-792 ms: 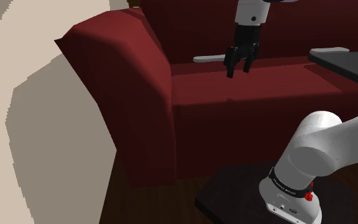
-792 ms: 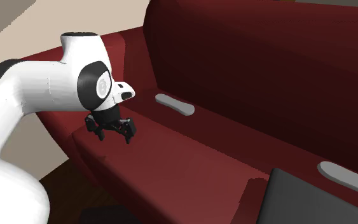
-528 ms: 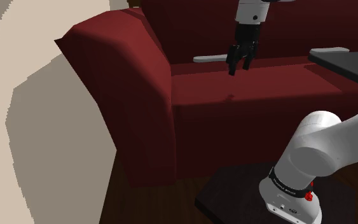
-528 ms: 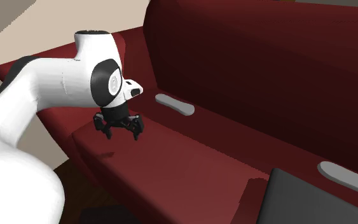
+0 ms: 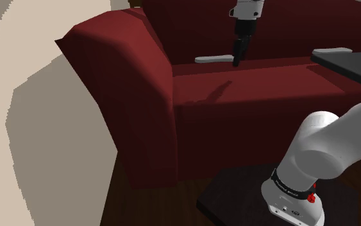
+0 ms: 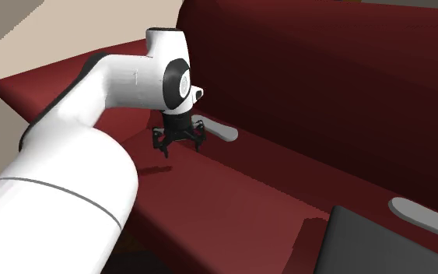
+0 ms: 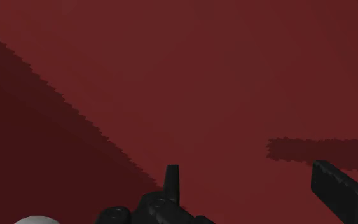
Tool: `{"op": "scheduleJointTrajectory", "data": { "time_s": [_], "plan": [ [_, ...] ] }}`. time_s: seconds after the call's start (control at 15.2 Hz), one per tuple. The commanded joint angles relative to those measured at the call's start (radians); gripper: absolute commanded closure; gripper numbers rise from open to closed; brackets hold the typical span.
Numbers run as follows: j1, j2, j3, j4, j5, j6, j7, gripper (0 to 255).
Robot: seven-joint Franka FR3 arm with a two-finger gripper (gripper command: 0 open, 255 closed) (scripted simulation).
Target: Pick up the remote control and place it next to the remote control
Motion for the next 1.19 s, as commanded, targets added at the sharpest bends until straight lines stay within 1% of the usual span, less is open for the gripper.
{"op": "scheduleJointTrajectory", "data": {
  "time_s": [0.0, 0.26, 0.53, 0.73, 0.86, 0.92, 1.12],
  "plan": [
    [0.022, 0.076, -0.052, 0.057, -0.010, 0.024, -0.120, 0],
    [0.060, 0.227, -0.139, 0.191, 0.002, 0.046, -0.346, 0],
    [0.082, 0.401, -0.213, 0.353, 0.056, 0.053, -0.577, 0],
    [0.079, 0.545, -0.254, 0.494, 0.121, 0.042, -0.751, 0],
    [0.061, 0.646, -0.267, 0.600, 0.172, 0.025, -0.862, 0],
    [0.052, 0.676, -0.267, 0.634, 0.187, 0.018, -0.893, 0],
    [0.054, 0.663, -0.262, 0.578, 0.180, 0.063, -0.888, 0]
  ]
}}
